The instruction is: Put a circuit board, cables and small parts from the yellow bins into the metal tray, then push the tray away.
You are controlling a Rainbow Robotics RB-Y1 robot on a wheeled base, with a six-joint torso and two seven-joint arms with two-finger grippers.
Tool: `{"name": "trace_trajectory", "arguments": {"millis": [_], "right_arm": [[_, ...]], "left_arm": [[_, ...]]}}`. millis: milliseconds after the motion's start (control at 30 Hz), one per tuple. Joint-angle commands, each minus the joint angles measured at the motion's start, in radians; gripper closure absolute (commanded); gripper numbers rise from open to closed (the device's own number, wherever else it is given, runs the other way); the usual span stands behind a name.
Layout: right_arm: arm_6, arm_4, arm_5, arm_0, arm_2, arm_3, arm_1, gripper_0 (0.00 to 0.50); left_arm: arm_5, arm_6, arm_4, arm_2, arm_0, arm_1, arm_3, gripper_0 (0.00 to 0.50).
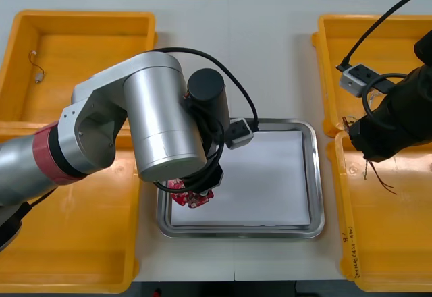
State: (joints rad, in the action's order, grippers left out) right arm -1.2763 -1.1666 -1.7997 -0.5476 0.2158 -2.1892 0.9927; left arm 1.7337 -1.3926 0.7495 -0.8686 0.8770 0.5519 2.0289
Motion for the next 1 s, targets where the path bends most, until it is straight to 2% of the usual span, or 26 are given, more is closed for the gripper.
{"name": "trace_trajectory", "arguments": {"millis": [33, 533, 1000], "right_arm": [[0.009, -0.002, -0.013, -0.032, 0.010, -0.026, 0.041, 0.500], [0.009, 0.001, -0.018, -0.032, 0.010, -0.026, 0.041, 0.500], [0.009, 0.005, -0.018, -0.031, 0.010, -0.026, 0.041, 0.500]], "left_arm": [[-0.028, 0.135, -0.013, -0.044, 0.043, -0.021, -0.004, 0.500], [-0.154, 0.159, -0.039, -0.118, 0.045, -0.020, -0.104, 0.500], [-0.210, 0.173, -0.048, -0.191, 0.045, 0.011, -0.121, 0.500]]}}
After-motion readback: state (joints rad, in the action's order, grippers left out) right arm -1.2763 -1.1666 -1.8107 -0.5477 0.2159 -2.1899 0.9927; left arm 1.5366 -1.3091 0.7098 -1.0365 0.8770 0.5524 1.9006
